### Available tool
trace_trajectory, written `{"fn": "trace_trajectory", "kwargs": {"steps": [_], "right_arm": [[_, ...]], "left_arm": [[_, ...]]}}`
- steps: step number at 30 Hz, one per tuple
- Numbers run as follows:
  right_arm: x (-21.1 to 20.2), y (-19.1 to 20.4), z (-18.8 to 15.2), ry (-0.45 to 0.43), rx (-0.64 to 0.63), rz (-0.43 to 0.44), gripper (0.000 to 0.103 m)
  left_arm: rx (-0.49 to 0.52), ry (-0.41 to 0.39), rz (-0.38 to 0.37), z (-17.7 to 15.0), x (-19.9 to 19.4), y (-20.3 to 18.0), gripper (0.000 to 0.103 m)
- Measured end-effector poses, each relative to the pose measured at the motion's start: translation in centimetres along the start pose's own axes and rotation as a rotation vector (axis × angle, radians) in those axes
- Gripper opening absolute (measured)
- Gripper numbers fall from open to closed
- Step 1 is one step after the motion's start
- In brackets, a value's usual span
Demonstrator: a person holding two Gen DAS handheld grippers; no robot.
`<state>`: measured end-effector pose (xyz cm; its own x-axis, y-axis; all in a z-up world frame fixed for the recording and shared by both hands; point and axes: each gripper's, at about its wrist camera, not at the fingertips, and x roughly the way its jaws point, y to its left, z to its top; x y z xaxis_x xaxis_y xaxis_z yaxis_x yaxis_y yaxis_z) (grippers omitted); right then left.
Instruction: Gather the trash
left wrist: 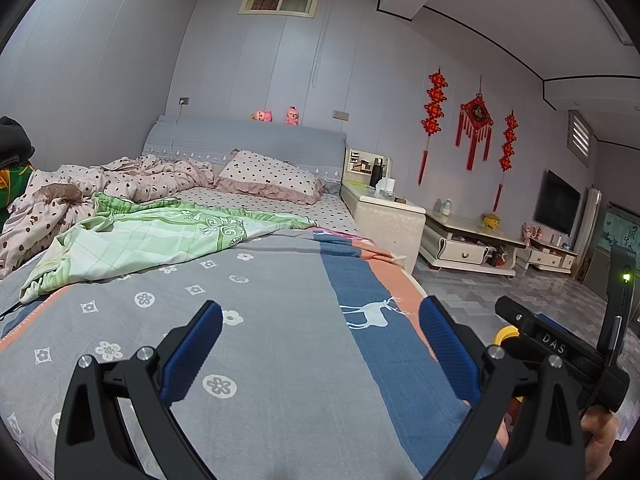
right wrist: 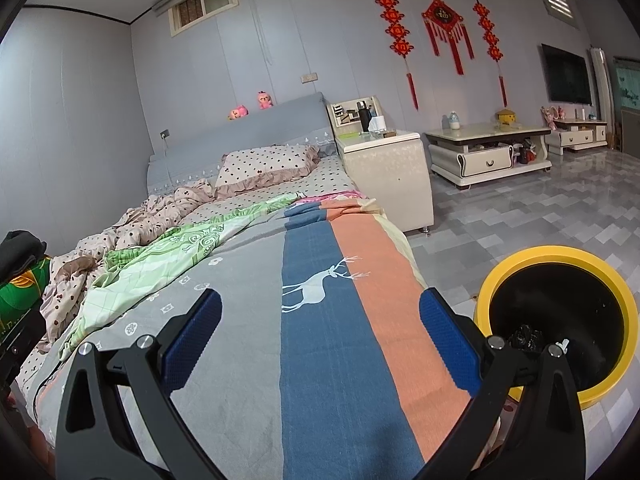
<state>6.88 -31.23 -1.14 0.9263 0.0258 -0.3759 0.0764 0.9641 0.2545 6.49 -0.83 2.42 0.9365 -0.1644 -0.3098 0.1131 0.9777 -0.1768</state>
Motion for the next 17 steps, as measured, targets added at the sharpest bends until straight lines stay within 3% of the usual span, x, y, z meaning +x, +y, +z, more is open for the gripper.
{"fn": "trace_trajectory", "kwargs": {"steps": [17], "right_arm": [[0.42,-0.1,-0.41,0.014,0.011,-0.002,0.095]], "left_arm": [[0.01,0.007,-0.002,-0.06,0.29,0.0,0.095]]}}
